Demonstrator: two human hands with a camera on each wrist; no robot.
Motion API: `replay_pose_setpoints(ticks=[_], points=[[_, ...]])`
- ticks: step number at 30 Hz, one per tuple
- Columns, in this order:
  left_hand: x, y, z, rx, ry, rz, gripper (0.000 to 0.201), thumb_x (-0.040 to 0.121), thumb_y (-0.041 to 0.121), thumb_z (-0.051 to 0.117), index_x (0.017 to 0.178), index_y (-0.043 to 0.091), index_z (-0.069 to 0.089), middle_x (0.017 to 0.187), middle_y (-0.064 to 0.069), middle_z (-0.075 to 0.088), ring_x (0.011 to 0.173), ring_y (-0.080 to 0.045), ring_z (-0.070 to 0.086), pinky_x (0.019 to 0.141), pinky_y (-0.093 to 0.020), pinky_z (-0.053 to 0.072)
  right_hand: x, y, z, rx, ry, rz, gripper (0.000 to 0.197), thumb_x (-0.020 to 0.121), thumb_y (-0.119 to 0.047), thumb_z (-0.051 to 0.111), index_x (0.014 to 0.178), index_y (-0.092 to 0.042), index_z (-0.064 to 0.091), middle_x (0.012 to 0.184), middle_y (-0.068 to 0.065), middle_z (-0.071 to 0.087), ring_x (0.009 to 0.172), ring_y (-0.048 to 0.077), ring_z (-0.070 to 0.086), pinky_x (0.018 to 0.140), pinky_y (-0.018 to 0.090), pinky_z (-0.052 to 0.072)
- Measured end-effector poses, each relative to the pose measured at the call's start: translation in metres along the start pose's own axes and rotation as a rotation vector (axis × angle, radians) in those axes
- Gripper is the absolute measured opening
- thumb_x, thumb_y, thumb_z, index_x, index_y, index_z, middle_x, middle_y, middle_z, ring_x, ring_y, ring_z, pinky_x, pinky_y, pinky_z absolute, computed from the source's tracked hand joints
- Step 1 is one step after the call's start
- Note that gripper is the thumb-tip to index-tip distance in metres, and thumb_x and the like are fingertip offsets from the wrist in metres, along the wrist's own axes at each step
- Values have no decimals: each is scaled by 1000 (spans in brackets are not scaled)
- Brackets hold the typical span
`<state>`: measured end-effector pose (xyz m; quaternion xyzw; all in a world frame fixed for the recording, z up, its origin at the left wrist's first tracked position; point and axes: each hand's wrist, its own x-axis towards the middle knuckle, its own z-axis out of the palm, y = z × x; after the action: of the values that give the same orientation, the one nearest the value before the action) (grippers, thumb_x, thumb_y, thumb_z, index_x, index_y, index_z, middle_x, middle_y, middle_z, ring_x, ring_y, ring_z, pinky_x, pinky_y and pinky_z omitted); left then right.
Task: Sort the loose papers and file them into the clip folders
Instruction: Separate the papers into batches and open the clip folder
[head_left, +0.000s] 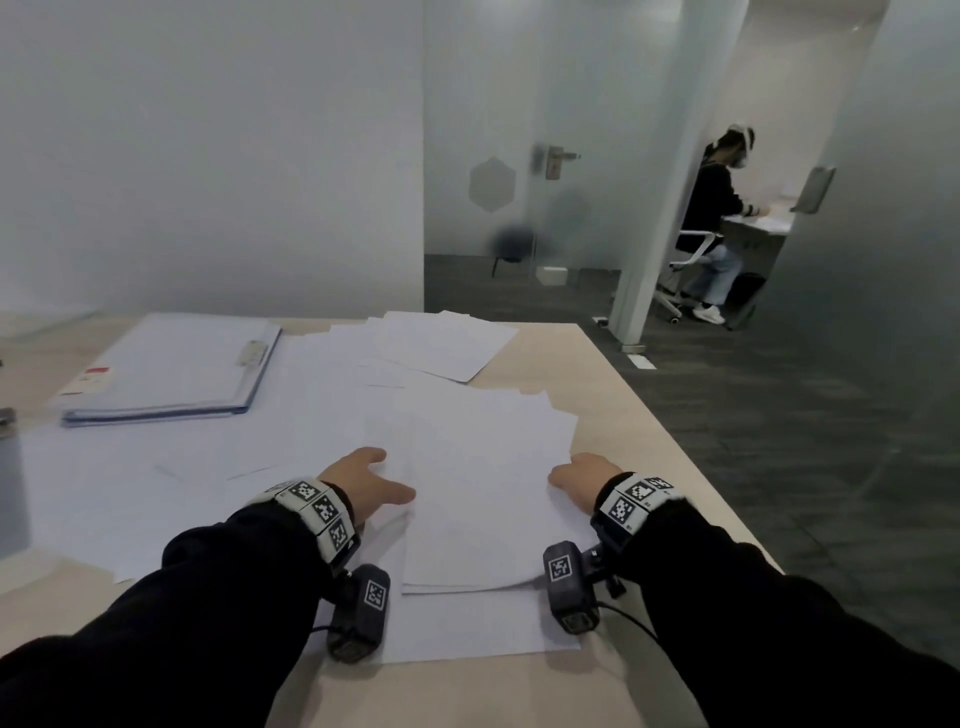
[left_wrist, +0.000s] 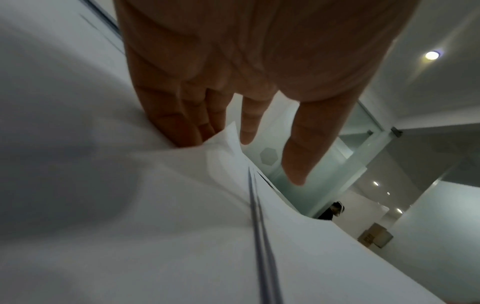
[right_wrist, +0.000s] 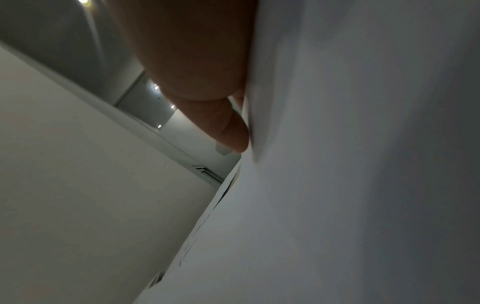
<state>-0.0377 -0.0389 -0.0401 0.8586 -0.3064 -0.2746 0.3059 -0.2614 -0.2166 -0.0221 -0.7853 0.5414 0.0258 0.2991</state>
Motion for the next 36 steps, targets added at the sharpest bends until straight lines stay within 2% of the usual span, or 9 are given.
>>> replay_pose_setpoints(ticks=[8, 10, 13, 17, 20, 24, 28, 32, 36], points=[[0, -12, -2, -114, -23, 16, 76, 73, 37, 82, 140, 22, 49, 140, -6, 51, 112, -26, 58, 97, -36, 51, 32, -5, -8, 69, 17, 37, 35, 92, -36, 56, 119, -17, 64, 128, 8, 57, 119, 28, 54, 107, 35, 39], [2, -14, -2, -138, -18, 22, 70, 77, 33, 81, 139, 22, 50, 137, -6, 52, 103, -25, 58, 93, -33, 53, 30, -10, -12, 233, 23, 87, 19, 85, -35, 65, 89, -17, 65, 96, 7, 61, 89, 25, 61, 93, 33, 46], [4, -16, -2, -178, -29, 20, 68, 77, 32, 81, 137, 22, 51, 130, -6, 54, 88, -26, 60, 81, -35, 57, 40, -9, -14, 319, 50, 135, 28, 74, -35, 72, 59, -19, 55, 62, 4, 49, 53, 22, 46, 62, 28, 39], [4, -17, -3, -206, -33, 19, 67, 78, 30, 80, 138, 21, 50, 119, -3, 53, 63, -28, 58, 57, -28, 51, 41, -11, -13, 397, 29, 187, 25, 82, -29, 71, 69, -14, 55, 60, 6, 46, 51, 22, 43, 55, 27, 40], [6, -18, -5, -192, -33, 36, 66, 80, 33, 78, 138, 21, 50, 128, -4, 55, 72, -23, 57, 67, -25, 48, 50, -10, -9, 408, 14, 186, 25, 83, -31, 69, 72, -19, 49, 77, 1, 48, 66, 18, 46, 84, 35, 50], [6, -17, -6, -219, -40, 39, 64, 81, 33, 77, 138, 20, 51, 129, -2, 54, 76, -21, 60, 67, -26, 51, 57, -15, -12, 393, -6, 175, 28, 83, -29, 69, 72, -21, 45, 78, 1, 45, 66, 16, 44, 67, 27, 43], [4, -17, -7, -232, -39, 38, 62, 82, 33, 77, 137, 19, 52, 118, 2, 51, 71, -21, 59, 67, -26, 52, 59, -20, -12, 380, 24, 185, 30, 84, -31, 68, 72, -21, 43, 79, 1, 43, 65, 17, 45, 67, 28, 43], [4, -16, -7, -243, -40, 37, 61, 81, 31, 77, 136, 18, 53, 115, -1, 54, 77, -17, 56, 69, -26, 50, 57, -27, -12, 399, 50, 151, 34, 91, -31, 61, 70, -21, 36, 76, -1, 36, 28, 0, 50, 59, 26, 36], [2, -15, -8, -254, -46, 33, 60, 82, 30, 77, 136, 17, 53, 115, -1, 54, 78, -20, 57, 70, -27, 51, 59, -27, -15, 416, 45, 154, 21, 90, -34, 62, 86, -17, 50, 78, -1, 37, 23, -6, 43, 60, 25, 38]])
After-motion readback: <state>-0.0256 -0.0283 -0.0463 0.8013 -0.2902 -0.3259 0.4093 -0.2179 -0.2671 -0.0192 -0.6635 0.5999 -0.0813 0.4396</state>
